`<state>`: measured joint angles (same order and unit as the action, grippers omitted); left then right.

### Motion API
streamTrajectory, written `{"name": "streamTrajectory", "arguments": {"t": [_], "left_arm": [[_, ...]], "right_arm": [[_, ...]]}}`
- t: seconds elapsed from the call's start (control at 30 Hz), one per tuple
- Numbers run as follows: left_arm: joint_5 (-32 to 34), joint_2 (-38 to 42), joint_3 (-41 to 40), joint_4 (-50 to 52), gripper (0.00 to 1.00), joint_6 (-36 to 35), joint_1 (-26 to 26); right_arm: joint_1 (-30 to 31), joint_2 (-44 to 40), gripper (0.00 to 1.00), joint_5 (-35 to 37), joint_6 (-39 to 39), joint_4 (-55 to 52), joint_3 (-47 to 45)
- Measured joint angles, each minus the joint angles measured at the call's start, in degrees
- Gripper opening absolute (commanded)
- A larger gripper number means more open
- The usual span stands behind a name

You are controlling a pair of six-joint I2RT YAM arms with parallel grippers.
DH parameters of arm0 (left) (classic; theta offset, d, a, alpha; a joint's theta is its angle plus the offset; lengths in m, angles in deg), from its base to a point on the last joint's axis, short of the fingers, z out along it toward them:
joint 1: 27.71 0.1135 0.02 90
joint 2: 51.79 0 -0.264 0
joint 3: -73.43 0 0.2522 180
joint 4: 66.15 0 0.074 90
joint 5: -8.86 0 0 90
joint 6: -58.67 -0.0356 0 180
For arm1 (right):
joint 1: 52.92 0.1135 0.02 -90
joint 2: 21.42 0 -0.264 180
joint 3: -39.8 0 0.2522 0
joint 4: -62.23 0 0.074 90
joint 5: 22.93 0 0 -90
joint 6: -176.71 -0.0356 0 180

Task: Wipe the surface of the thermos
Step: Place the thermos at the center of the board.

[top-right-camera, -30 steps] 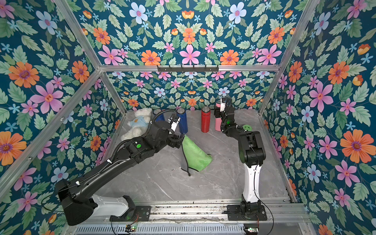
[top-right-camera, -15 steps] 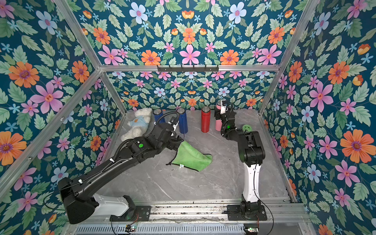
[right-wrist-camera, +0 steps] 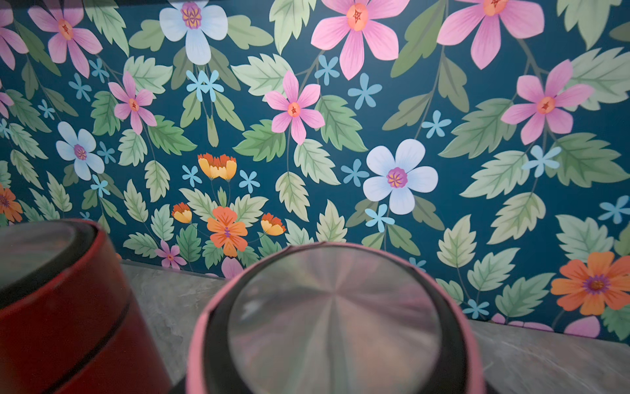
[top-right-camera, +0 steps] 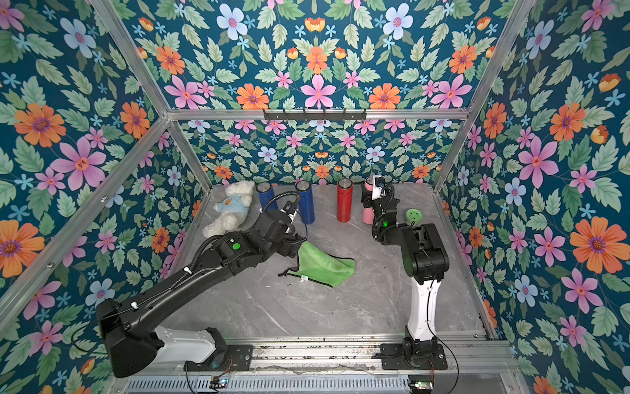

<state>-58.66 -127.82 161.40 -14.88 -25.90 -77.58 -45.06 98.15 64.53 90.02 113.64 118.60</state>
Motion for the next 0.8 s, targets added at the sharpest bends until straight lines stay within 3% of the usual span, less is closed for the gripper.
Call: {"name": "streamTrajectory", "arguments": {"t": [0.17, 0.3, 0.8], "left_arm": [[-0.2, 0.2, 0.0, 0.0, 0.99, 0.2, 0.0], [-0.4, 0.2, -0.1, 0.0, 0.99, 0.2, 0.0], [-1.5, 0.3, -0.4, -0.3, 0.99, 0.2, 0.0]], "right_arm": [[0.0, 0.0, 0.46, 0.2, 0.0, 2.8, -1.6], [0.0, -0.2, 0.47, 0.3, -0.1, 3.8, -2.3], [0.0, -1.7, 0.72, 0.3, -0.2, 4.7, -5.0]]}}
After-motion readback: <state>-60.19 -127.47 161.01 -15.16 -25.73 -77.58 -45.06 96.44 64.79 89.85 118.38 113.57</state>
